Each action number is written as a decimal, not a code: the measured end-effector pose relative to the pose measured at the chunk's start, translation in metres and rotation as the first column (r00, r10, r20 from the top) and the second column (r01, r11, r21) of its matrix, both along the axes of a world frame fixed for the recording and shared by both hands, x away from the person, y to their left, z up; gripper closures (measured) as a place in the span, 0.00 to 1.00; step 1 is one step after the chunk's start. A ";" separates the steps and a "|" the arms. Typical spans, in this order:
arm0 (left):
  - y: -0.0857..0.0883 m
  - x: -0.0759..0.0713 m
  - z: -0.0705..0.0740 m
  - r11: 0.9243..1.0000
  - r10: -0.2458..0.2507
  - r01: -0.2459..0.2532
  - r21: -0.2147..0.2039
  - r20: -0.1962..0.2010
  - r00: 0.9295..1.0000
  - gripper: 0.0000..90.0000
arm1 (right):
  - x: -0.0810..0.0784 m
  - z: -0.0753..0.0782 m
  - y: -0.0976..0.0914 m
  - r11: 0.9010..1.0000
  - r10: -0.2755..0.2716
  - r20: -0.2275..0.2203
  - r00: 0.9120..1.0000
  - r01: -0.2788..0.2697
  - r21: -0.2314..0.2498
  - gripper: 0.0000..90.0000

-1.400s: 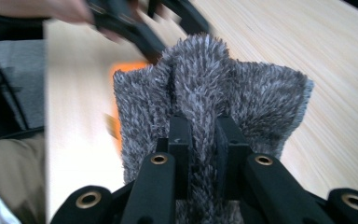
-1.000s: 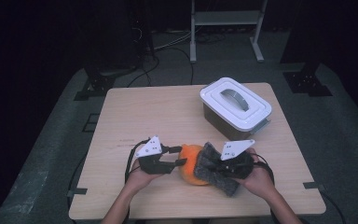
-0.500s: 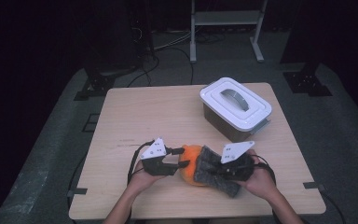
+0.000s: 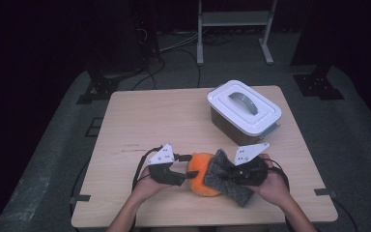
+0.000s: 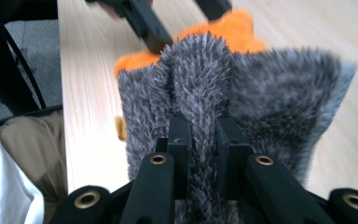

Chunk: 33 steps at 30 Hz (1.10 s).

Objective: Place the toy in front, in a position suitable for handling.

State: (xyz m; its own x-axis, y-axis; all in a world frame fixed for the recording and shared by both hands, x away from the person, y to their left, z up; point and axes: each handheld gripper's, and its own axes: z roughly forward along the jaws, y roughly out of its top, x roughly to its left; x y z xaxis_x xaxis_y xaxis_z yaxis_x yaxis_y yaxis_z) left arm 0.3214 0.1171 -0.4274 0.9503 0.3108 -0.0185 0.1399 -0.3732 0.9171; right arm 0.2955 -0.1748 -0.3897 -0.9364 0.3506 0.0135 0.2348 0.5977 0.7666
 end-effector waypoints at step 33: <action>-0.006 -0.012 -0.003 0.993 -0.116 0.110 0.052 0.120 0.986 0.46 | 0.062 0.013 0.022 0.998 -0.012 -0.070 0.997 0.008 -0.062 0.87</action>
